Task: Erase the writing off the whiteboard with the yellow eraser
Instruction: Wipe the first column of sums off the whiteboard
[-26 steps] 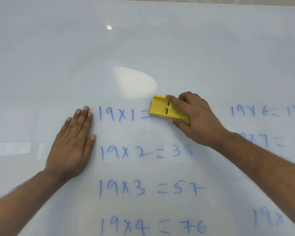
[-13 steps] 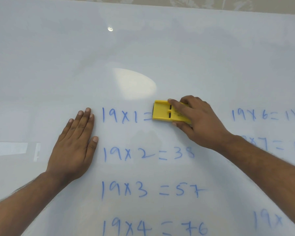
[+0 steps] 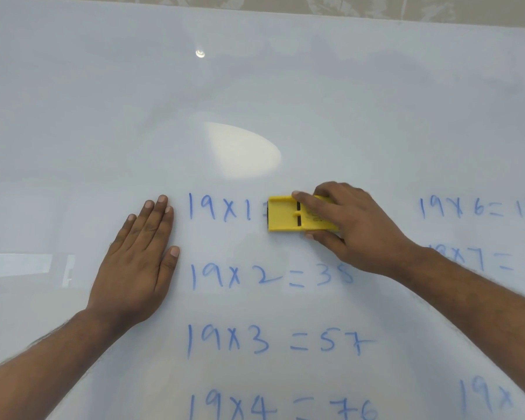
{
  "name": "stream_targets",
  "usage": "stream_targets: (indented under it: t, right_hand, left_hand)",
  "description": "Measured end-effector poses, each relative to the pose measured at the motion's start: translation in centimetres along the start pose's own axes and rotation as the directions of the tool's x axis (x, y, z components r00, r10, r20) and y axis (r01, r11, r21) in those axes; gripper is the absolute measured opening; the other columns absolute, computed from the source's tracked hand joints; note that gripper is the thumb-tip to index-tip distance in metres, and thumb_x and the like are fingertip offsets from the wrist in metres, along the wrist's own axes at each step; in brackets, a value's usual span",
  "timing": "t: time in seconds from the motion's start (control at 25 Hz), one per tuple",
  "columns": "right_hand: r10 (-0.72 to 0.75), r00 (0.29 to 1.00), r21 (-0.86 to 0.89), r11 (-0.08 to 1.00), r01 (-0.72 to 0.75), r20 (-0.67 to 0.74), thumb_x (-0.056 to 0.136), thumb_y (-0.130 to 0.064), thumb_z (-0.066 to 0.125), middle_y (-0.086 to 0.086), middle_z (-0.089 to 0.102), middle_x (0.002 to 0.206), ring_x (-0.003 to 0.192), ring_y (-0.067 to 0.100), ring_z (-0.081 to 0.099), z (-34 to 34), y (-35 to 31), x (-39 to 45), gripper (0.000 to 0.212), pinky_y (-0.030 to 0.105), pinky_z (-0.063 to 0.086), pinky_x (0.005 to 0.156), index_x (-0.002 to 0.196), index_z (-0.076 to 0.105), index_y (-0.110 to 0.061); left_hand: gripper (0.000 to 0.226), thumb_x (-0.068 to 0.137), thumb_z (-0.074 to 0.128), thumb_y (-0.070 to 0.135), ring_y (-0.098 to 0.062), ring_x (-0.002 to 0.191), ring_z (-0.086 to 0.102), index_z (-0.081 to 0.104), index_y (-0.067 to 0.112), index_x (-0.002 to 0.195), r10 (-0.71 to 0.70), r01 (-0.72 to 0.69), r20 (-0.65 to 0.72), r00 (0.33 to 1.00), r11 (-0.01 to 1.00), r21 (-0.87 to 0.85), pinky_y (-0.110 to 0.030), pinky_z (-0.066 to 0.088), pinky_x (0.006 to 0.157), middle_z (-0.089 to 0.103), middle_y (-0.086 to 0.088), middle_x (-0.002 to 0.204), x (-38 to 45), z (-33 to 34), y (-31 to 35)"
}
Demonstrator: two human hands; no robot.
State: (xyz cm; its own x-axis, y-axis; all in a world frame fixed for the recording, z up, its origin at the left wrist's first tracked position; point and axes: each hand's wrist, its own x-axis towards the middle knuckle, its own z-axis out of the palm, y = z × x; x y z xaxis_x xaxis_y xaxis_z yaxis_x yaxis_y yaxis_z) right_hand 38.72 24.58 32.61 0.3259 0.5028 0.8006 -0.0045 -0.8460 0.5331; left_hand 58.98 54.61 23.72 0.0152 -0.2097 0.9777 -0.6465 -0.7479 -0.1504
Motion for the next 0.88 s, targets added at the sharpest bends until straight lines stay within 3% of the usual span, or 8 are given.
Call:
stream_targets:
  t: [0.16, 0.48, 0.72, 0.88]
  right_hand:
    - [0.120, 0.990, 0.049, 0.992, -0.116, -0.079, 0.089, -0.028, 0.066, 0.008, 0.052, 0.117, 0.102, 0.028, 0.049, 0.6, -0.7, 1.9, 0.058, 0.029, 0.029, 0.086, 0.143, 0.045, -0.020]
    - [-0.045, 0.999, 0.017, 0.999, 0.045, 0.024, 0.091, -0.035, 0.060, 0.007, 0.055, 0.117, 0.100, 0.027, 0.053, 0.3, -0.8, 0.0, 0.055, 0.036, 0.040, 0.086, 0.142, 0.047, -0.019]
    - [0.073, 0.996, 0.052, 0.996, -0.070, -0.056, 0.088, -0.031, 0.068, 0.007, 0.054, 0.115, 0.099, 0.028, 0.051, 0.3, -1.2, 3.0, 0.058, 0.034, 0.035, 0.084, 0.142, 0.048, -0.020]
    - [0.051, 0.998, 0.080, 0.996, -0.047, -0.048, 0.088, -0.031, 0.068, 0.007, 0.054, 0.116, 0.101, 0.028, 0.050, 1.6, -3.5, 3.7, 0.060, 0.034, 0.034, 0.086, 0.142, 0.047, -0.019]
  left_hand:
    - [0.062, 0.105, 0.023, 0.035, -0.014, 0.158, 0.004, 0.015, 0.010, 0.161, 0.001, -0.001, -0.007, 1.000, 1.000, -0.011, -0.036, 0.005, 0.128, 0.008, -0.001, 0.171, 0.1, 0.2, 0.7]
    - [0.062, 0.105, 0.024, 0.036, -0.015, 0.158, 0.005, 0.015, 0.010, 0.161, 0.027, -0.027, 0.000, 1.000, 1.000, -0.003, -0.035, 0.005, 0.128, 0.009, -0.001, 0.171, 0.0, 0.2, 0.3]
    - [0.062, 0.105, 0.025, 0.035, -0.015, 0.158, 0.005, 0.014, 0.009, 0.161, 0.026, -0.026, -0.010, 1.000, 1.000, 0.004, -0.037, 0.007, 0.128, 0.009, -0.002, 0.171, -0.1, 0.4, 0.3]
    - [0.063, 0.105, 0.025, 0.035, -0.016, 0.158, 0.005, 0.014, 0.008, 0.161, 0.019, -0.019, -0.005, 1.000, 1.000, 0.001, -0.037, 0.008, 0.128, 0.008, -0.003, 0.171, 0.0, 0.3, 0.4]
